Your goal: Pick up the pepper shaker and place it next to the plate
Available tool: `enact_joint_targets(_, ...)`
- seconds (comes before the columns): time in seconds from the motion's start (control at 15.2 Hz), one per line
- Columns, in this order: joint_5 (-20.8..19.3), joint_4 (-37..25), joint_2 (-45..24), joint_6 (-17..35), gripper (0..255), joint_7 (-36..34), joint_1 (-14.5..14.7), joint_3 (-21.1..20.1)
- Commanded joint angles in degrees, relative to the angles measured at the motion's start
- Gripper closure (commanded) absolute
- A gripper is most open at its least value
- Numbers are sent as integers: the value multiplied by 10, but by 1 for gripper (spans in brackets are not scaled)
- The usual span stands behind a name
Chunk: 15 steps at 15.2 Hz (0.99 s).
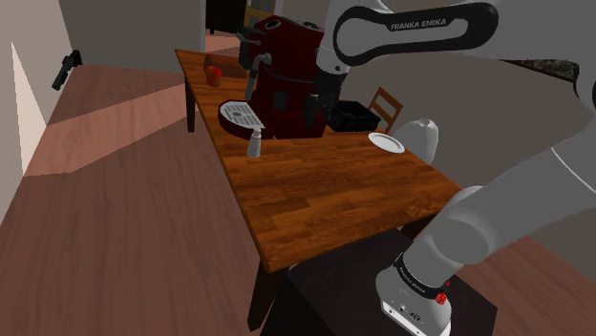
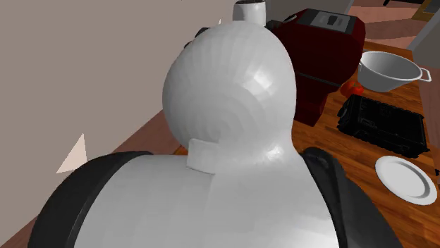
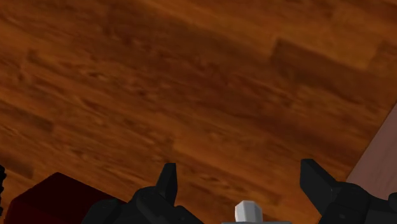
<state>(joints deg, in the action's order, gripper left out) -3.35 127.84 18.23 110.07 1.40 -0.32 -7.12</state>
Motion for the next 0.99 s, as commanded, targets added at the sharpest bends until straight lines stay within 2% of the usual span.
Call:
enact_joint_targets(0.0, -4, -26, -45, 21, 0, -1, -1, -3)
enact_joint_targets(0.46, -21, -131, -197, 70, 0, -17, 6, -15)
enact_joint_targets(0.92, -43, -275, -353, 84, 0, -29, 21, -21)
